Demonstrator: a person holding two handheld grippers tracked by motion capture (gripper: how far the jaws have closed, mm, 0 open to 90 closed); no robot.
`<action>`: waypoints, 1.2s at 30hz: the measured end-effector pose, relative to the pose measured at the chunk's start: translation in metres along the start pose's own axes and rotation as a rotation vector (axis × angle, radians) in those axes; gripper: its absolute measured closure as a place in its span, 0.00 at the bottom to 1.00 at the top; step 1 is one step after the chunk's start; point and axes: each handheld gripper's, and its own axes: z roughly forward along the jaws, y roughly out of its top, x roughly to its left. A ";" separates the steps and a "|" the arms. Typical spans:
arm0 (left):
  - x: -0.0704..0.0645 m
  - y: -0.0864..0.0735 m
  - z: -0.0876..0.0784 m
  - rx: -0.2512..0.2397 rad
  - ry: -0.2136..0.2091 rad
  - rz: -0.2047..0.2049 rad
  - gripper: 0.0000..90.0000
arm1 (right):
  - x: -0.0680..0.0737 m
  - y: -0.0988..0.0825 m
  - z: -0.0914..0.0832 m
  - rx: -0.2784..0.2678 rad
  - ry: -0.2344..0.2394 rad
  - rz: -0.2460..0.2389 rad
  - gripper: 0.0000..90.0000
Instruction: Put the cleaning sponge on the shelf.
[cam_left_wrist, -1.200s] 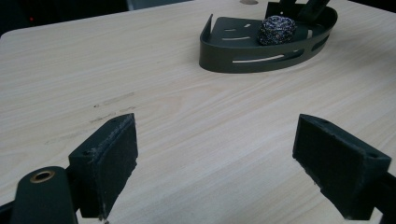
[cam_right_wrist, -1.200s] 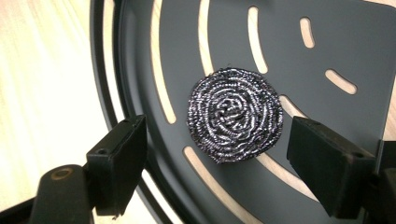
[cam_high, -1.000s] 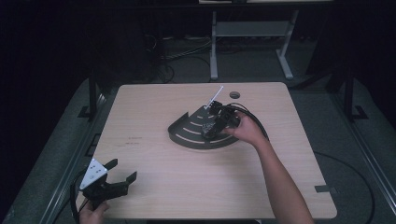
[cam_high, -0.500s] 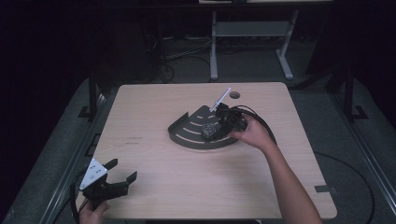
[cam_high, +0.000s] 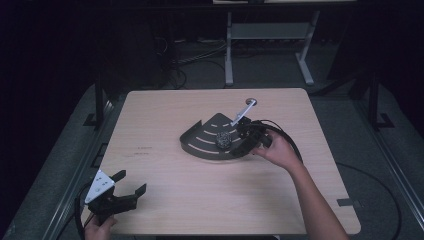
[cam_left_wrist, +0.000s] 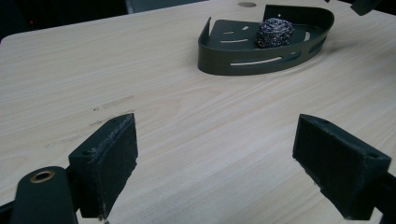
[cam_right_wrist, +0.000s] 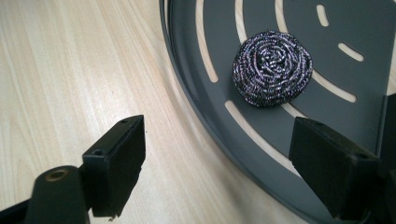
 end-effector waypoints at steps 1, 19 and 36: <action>0.000 0.000 0.000 0.000 0.000 0.001 0.15 | 0.000 -0.002 -0.001 0.002 0.007 0.006 0.20; -0.001 0.000 0.001 0.005 0.000 0.009 0.15 | 0.011 -0.034 -0.014 -0.006 -0.003 0.024 0.19; -0.002 0.000 0.003 0.009 -0.004 0.009 0.15 | 0.018 -0.062 -0.019 -0.020 -0.007 0.044 0.18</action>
